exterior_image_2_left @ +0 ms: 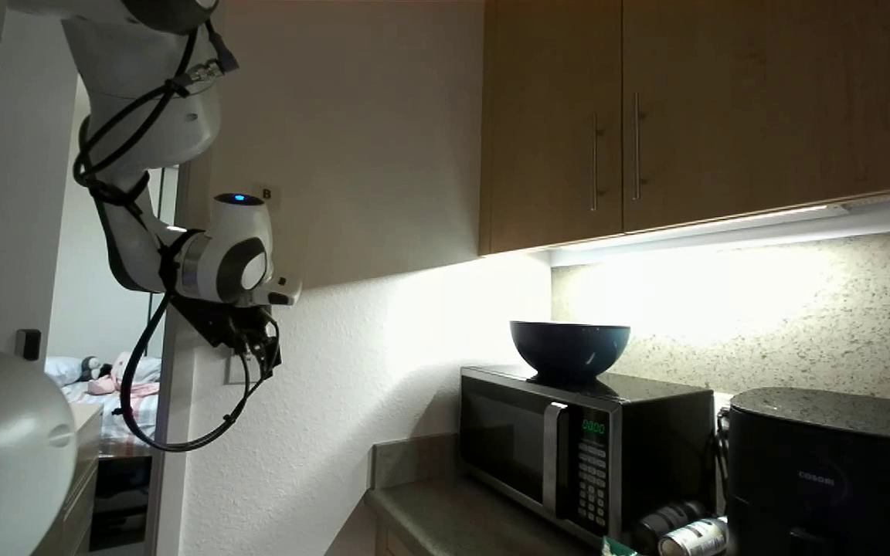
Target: Flip the switch on the wall
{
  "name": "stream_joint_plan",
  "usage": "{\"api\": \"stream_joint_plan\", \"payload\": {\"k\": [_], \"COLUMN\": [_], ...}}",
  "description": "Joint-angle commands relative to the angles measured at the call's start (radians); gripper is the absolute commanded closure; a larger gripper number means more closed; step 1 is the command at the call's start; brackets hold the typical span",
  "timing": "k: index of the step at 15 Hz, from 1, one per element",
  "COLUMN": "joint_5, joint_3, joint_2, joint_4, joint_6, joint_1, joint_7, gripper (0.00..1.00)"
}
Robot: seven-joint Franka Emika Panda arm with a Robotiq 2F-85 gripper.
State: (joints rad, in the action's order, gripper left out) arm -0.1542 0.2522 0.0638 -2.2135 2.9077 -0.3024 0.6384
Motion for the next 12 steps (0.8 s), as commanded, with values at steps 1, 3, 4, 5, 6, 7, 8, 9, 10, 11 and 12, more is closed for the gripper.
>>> {"api": "stream_joint_plan", "payload": {"k": [1,3,4,5,6,7,8,9,10,11,12], "joint_5": [0.162,0.24,0.282,0.317,0.322,0.292,0.203,0.267,0.261,0.261,0.261], "joint_3": [-0.051,-0.06,-0.071,-0.081,-0.085,-0.084,-0.078,-0.088,-0.087,-0.086,-0.087], "joint_2": [-0.068,-0.078,-0.087,-0.092,-0.097,-0.095,-0.09,-0.078,-0.078,-0.077,-0.076], "joint_4": [-0.023,-0.014,-0.007,0.001,0.01,0.022,0.037,0.024,0.031,0.031,0.031], "joint_6": [-0.006,-0.026,-0.031,-0.043,-0.065,-0.105,-0.168,-0.09,-0.106,-0.105,-0.105], "joint_1": [-0.005,-0.004,0.0,0.005,0.006,0.001,-0.016,-0.003,-0.005,-0.005,-0.005], "joint_7": [0.244,0.353,0.404,0.445,0.46,0.435,0.343,0.392,0.388,0.388,0.388], "gripper": [0.0,0.0,0.0,0.0,0.0,0.0,0.0,0.0,0.0,0.0,0.0]}}
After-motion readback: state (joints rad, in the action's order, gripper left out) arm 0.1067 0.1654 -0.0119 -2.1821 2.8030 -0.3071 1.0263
